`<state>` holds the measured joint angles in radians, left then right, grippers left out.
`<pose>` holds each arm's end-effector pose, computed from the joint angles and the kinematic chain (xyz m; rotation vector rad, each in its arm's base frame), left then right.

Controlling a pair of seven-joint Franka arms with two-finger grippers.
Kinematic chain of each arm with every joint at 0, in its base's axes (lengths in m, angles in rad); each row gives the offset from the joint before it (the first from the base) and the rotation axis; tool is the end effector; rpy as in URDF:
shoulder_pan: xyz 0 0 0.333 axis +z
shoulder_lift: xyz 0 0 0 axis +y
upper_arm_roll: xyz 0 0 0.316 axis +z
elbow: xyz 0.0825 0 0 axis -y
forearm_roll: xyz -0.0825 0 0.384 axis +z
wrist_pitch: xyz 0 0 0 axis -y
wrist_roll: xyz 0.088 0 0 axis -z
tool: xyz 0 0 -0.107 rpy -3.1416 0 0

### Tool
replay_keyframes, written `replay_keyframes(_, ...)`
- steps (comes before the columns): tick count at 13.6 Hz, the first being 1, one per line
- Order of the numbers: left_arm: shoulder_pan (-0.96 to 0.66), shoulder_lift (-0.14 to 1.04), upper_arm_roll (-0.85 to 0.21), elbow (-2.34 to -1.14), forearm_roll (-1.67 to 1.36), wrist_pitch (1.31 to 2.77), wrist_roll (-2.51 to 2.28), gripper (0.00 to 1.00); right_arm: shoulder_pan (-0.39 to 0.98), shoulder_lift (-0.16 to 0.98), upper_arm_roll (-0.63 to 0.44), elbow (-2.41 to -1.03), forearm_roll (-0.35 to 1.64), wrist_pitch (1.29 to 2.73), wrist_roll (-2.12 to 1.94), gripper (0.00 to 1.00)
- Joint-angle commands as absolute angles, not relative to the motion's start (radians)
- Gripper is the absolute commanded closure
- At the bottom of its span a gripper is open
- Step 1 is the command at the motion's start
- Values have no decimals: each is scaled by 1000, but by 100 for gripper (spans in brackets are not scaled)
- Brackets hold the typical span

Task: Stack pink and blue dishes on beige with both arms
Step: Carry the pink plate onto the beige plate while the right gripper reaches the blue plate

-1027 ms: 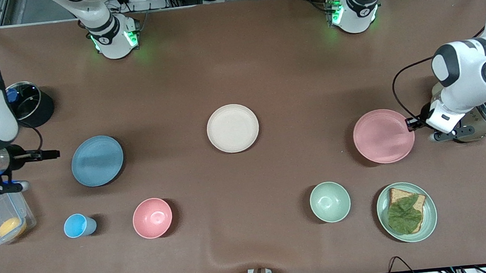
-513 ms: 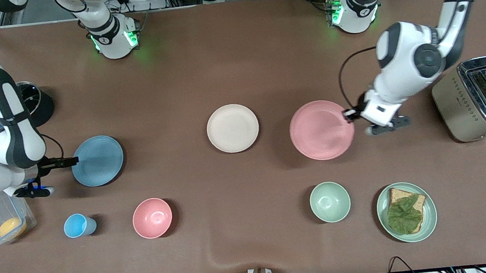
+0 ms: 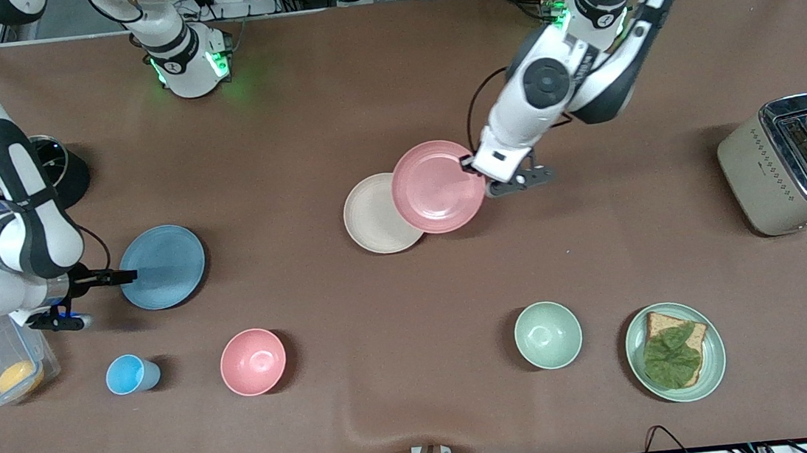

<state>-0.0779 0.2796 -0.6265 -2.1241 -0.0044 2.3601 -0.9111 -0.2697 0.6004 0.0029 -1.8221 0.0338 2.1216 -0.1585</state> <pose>0.4392 -0.3655 0.3041 2.9963 0.3448 -0.1717 0.5926 -0.1605 0.1843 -3.0133 0.1971 0.4386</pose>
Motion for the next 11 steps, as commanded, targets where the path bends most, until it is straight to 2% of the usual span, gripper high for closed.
replay_keyframes(1,-132,356,-621,-2112,96,2446,-1029,100,-282,515,18,-1983,44,2259,-147,0)
replay_keyframes(4,-143,405,-621,-2100,117,2519,-1068,100,-285,515,20,-1991,44,2267,-146,0)
replay_keyframes(5,-152,414,-621,-2099,117,2540,-1068,100,-287,515,20,-1993,44,2261,-144,65)
replay_keyframes(6,-161,437,-621,-2095,118,2569,-1068,100,-285,515,21,-1991,46,2235,-143,100)
replay_keyframes(11,-219,520,-591,-2030,132,2597,-1075,100,-284,506,21,-1988,46,2209,-144,100)
